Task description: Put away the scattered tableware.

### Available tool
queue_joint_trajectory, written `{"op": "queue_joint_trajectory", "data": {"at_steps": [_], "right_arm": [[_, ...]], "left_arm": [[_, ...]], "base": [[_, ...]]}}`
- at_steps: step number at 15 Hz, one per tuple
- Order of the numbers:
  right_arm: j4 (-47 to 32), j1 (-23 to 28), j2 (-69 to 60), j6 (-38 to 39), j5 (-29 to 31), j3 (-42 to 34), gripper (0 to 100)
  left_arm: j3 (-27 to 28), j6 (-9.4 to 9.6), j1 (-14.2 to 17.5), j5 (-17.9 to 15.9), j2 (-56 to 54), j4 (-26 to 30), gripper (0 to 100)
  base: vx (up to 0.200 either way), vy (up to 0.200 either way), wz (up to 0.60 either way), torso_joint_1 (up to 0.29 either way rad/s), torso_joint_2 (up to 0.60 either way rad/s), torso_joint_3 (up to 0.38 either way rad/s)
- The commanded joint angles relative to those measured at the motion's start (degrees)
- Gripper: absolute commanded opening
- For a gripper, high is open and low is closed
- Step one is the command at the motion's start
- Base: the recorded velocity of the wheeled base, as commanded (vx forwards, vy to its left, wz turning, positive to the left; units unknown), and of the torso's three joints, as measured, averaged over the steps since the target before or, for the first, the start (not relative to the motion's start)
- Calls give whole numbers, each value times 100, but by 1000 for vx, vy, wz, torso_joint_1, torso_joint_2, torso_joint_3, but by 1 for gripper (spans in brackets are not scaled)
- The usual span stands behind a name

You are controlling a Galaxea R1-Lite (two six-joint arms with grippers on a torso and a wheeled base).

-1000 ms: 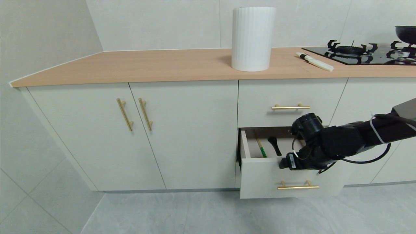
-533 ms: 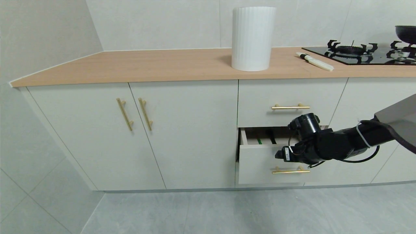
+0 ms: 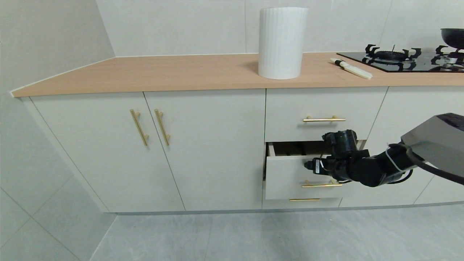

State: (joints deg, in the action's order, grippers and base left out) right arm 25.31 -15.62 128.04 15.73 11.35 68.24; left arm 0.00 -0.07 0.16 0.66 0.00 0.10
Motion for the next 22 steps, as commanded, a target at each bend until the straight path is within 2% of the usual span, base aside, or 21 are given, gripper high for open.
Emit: {"op": "queue_joint_trajectory", "data": {"at_steps": [1,2,9,22], "right_arm": [[273,41,169,-17,8,-197,100],[712,41,266,-35,8,-285,100],[1987,111,723,-35,8,-232,100],[2488,278,1391,27,175,559,100]], "left_arm": [[0,-1,2,4,0,-1,100],[0,-1,2,4,0,-10,100],[0,-1,2,4,0,-1,100],[0,-10,2,4,9,-1,100]], "base": [[0,0,0,0,0,0],[0,0,0,0,0,0],[0,0,0,0,0,0],[0,0,0,0,0,0]]}}
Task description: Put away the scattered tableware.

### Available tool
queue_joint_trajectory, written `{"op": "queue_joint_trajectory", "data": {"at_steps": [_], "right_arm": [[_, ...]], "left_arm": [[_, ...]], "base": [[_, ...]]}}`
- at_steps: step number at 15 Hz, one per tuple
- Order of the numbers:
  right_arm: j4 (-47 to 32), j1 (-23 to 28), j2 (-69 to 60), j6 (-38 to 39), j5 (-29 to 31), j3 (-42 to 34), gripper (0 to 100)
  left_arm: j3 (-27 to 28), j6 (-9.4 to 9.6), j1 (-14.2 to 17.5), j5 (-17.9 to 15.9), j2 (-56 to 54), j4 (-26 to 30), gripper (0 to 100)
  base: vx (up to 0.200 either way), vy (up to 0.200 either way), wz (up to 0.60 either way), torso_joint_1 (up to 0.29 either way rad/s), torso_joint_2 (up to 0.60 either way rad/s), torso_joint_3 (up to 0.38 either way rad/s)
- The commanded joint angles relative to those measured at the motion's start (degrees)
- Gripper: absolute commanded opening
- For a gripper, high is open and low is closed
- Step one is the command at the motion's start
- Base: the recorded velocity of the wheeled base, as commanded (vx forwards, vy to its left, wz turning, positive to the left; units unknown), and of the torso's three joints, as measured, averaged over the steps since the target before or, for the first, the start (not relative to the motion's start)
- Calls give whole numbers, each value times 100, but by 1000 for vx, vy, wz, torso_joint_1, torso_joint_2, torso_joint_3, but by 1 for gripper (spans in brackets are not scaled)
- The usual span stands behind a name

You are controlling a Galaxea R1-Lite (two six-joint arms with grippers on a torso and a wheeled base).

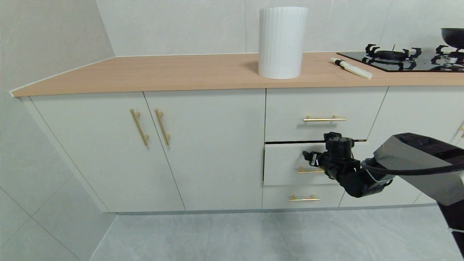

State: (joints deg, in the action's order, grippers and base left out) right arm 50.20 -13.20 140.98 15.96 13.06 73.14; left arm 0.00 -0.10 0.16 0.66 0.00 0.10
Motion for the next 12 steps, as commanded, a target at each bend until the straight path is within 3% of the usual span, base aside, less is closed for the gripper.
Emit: {"op": "queue_joint_trajectory", "data": {"at_steps": [1,12], "right_arm": [[-2,46,113,4,4,95,100],[-2,178,483,162,338,763,100]], "left_arm": [[0,1,2,4,0,-1,100],[0,1,2,4,0,-1,100]], "base": [[0,0,0,0,0,0],[0,0,0,0,0,0]]}}
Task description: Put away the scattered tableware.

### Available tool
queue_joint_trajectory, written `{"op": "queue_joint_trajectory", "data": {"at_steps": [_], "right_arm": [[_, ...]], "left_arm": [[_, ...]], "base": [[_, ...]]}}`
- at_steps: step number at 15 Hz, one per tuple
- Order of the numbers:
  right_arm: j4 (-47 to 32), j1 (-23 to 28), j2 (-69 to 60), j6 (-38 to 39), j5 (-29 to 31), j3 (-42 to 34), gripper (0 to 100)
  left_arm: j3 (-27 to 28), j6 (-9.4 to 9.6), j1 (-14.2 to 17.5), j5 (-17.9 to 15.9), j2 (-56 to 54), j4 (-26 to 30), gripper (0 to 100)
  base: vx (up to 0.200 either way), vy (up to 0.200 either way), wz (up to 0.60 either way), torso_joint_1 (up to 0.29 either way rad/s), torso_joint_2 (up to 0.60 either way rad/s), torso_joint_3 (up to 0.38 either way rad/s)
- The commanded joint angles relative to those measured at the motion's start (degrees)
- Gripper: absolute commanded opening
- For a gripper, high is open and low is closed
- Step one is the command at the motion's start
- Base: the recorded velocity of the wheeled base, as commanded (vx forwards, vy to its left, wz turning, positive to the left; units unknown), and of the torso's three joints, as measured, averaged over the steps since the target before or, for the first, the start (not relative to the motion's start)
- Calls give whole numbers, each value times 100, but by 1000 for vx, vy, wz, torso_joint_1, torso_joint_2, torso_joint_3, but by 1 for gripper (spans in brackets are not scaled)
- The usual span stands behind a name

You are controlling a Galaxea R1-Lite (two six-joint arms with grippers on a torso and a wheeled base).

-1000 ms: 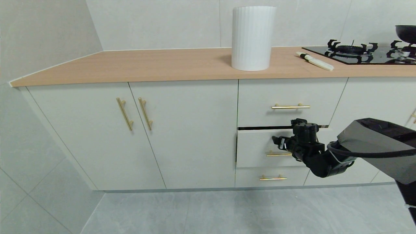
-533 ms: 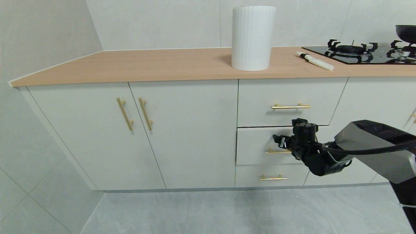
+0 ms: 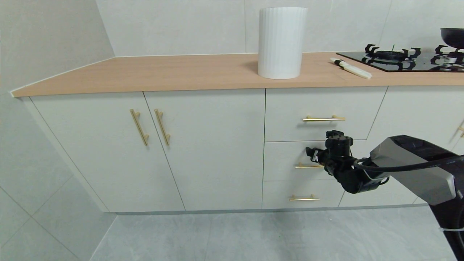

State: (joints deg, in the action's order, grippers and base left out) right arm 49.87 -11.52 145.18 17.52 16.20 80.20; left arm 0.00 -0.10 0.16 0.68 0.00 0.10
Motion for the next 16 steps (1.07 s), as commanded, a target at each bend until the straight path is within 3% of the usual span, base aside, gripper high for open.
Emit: {"op": "queue_joint_trajectory", "data": {"at_steps": [1,11,16], "right_arm": [[31,9,63,6,23,57,100],[23,18,-192,6,41,-251,100],[-338,-8,-2688,-55,-1198,-2650,100]], "left_arm": [[0,1,2,2,9,-1,100],[0,1,2,2,0,-1,100],[0,1,2,2,0,-1,100]], "base": [[0,0,0,0,0,0],[0,0,0,0,0,0],[0,0,0,0,0,0]]}}
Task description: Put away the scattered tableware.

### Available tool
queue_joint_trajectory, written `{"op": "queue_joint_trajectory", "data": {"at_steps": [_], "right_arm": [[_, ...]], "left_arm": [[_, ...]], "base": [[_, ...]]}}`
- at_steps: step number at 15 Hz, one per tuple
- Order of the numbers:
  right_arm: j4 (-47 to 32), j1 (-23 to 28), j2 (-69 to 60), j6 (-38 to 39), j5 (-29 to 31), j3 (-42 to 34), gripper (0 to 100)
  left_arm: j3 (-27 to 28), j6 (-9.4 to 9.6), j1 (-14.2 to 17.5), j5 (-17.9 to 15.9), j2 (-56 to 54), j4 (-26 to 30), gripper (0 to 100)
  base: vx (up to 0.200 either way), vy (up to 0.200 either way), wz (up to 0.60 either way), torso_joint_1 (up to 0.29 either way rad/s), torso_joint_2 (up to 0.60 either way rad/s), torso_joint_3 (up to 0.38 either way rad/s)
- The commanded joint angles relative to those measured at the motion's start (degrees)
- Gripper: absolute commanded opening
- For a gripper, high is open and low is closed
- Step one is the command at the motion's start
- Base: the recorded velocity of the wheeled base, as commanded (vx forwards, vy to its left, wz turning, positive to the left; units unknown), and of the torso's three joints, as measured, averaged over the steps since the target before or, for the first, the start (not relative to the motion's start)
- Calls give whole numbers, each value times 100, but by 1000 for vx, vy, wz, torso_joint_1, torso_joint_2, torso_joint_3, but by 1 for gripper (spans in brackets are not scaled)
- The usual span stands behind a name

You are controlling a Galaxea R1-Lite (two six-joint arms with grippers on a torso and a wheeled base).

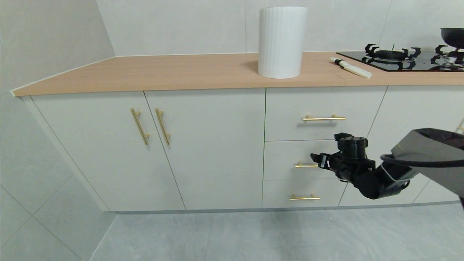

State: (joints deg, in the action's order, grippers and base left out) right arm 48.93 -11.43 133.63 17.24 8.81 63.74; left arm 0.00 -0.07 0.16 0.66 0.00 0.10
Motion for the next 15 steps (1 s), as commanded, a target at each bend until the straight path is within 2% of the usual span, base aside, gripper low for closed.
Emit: {"op": "queue_joint_trajectory", "data": {"at_steps": [1,6,9,12,13,15], "right_arm": [[-525,-17,-2122,-19,-468,-1312,100],[-657,-8,-4908,-203,-213,-3105,100],[-692,18,-7062,-959,103,-4414,100],[-1017,45,-8477,-1469,507,-5118,100],[-1536,62,-9215,-1636,947,-5276,100],[-2775,80,-10612,-1750,1096,-5241,100]], "left_arm": [[0,-1,2,4,9,-1,100],[0,-1,2,4,9,-1,100],[0,-1,2,4,9,-1,100],[0,-1,2,4,9,-1,100],[0,-1,2,4,0,-1,100],[0,-1,2,4,0,-1,100]], "base": [[0,0,0,0,0,0],[0,0,0,0,0,0],[0,0,0,0,0,0],[0,0,0,0,0,0],[0,0,0,0,0,0],[0,0,0,0,0,0]]}}
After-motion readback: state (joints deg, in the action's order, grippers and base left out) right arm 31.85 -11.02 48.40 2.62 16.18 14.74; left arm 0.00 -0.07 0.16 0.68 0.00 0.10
